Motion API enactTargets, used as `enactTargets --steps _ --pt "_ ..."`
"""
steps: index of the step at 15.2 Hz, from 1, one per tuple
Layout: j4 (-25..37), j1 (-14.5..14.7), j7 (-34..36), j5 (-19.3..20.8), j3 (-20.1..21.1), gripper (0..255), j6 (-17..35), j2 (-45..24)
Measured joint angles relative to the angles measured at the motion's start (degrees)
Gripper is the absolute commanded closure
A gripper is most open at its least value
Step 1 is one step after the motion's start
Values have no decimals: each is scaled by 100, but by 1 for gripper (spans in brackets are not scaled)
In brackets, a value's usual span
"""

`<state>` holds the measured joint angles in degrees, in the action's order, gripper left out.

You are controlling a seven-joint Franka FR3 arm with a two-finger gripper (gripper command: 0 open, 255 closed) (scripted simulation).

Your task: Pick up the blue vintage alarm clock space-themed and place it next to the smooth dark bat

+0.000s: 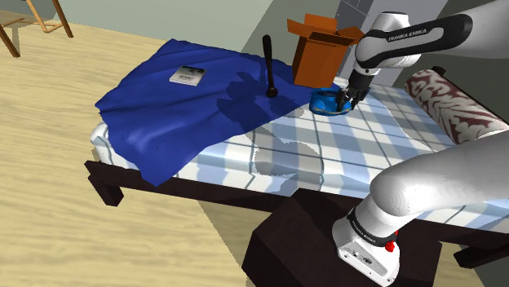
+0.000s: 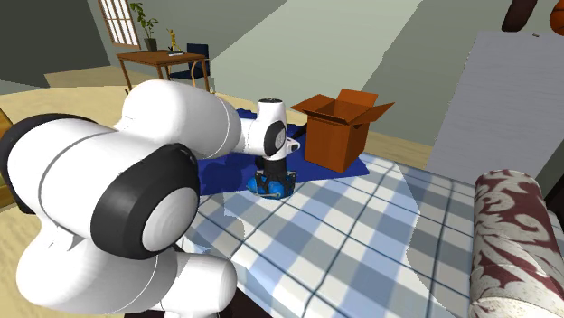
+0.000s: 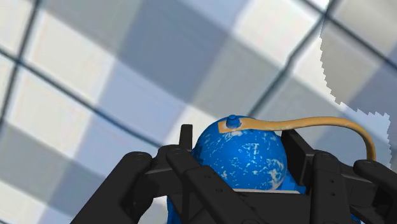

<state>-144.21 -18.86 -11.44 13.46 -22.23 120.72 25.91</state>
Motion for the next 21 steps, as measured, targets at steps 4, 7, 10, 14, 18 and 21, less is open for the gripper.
enactTargets --steps 4,7,10,14,18,21 --pt "188 0 6 -16 64 255 -336 147" --pt "380 14 3 -44 105 255 -577 196" --pt "701 109 13 -152 120 255 -639 -69" --pt "1532 303 -108 -455 23 255 -591 -968" --pt "2359 429 -267 -817 -57 255 -531 -1896" --pt "3146 458 -412 -1121 -89 255 -656 -2603"
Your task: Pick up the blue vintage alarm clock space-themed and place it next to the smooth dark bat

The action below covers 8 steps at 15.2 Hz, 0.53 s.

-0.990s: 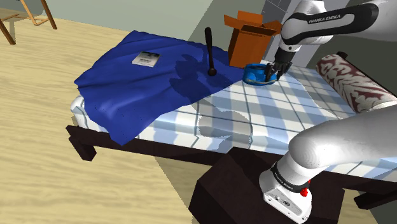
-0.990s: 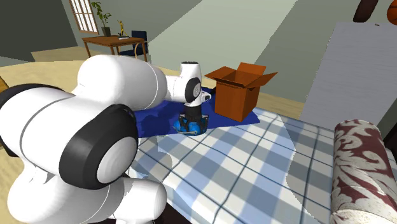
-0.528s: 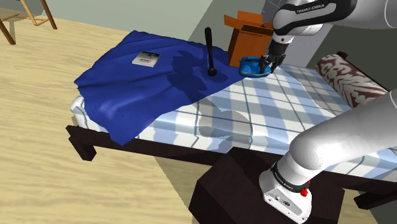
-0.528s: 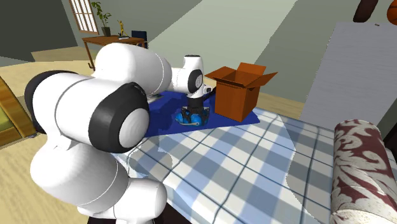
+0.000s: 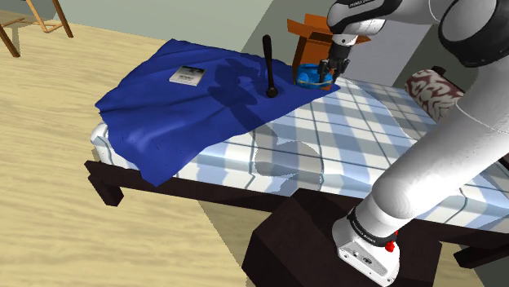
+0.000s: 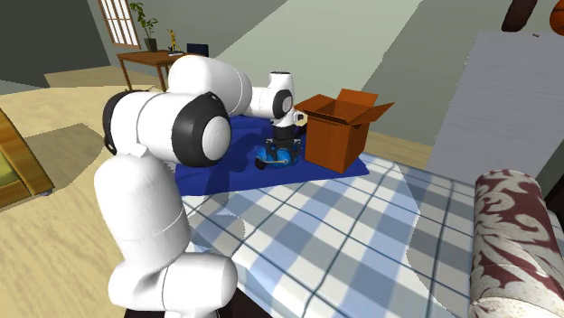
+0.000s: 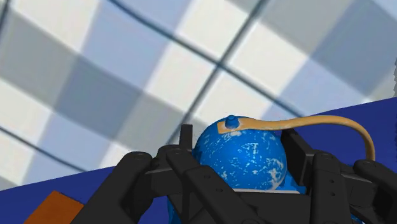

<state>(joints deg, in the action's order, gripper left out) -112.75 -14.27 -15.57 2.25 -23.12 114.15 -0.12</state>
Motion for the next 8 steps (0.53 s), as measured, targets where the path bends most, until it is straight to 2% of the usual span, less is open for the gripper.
enactTargets --steps 4,8 --pt "1229 -64 -175 -426 11 255 -296 -1016" --pt "2653 -250 -277 -811 81 255 -739 -2061"
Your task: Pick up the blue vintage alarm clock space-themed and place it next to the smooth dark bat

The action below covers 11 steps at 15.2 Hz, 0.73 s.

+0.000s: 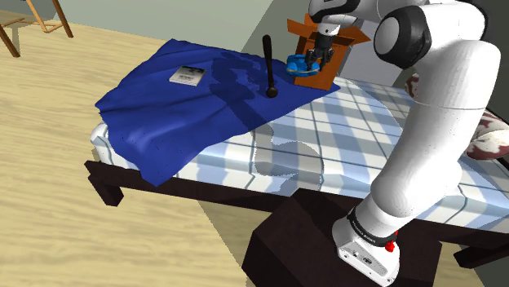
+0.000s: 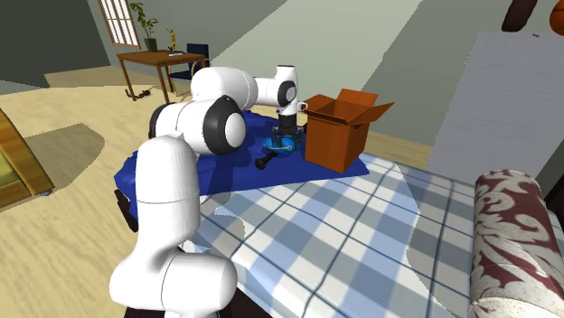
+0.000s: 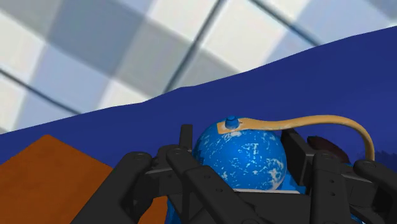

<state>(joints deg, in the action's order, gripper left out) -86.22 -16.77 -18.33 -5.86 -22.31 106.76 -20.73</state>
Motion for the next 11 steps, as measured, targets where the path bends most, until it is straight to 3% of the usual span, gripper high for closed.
enactTargets --steps 3,11 --pt "485 -90 -24 -131 45 255 -102 -407" --pt "140 -100 -61 -198 78 255 398 -574"
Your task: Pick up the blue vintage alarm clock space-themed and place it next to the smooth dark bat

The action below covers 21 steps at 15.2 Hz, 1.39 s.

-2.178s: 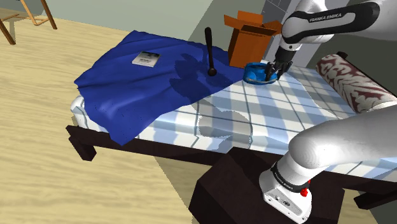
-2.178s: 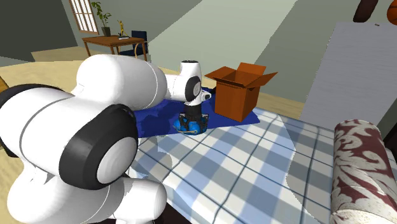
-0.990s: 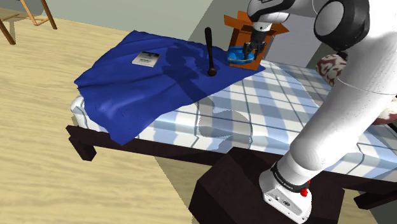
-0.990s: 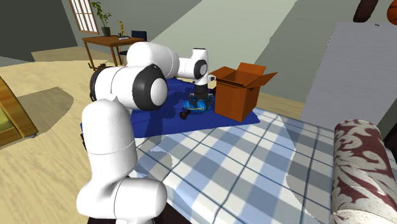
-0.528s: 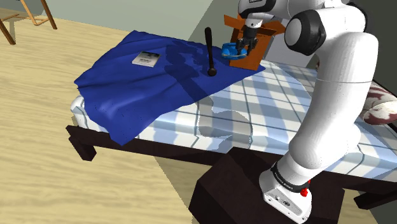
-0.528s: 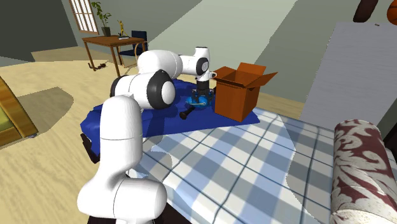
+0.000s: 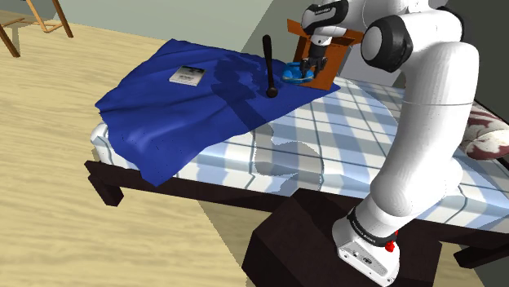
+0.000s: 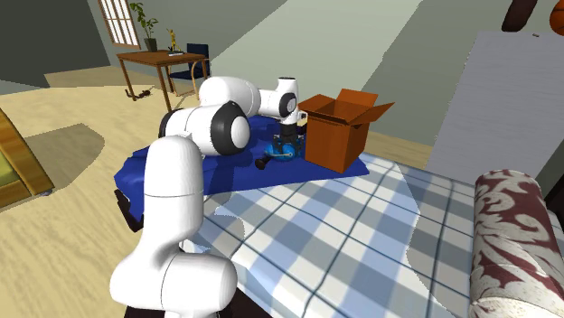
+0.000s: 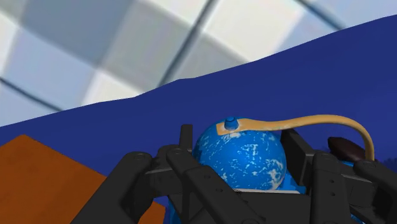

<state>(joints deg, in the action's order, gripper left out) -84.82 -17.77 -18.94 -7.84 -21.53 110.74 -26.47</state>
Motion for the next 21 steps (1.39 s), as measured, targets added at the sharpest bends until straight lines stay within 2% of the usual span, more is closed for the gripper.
enactTargets --steps 16,21 --pt "-725 -26 -88 -165 83 255 1092 -374" --pt "-754 -29 -91 -181 89 255 1161 -416"
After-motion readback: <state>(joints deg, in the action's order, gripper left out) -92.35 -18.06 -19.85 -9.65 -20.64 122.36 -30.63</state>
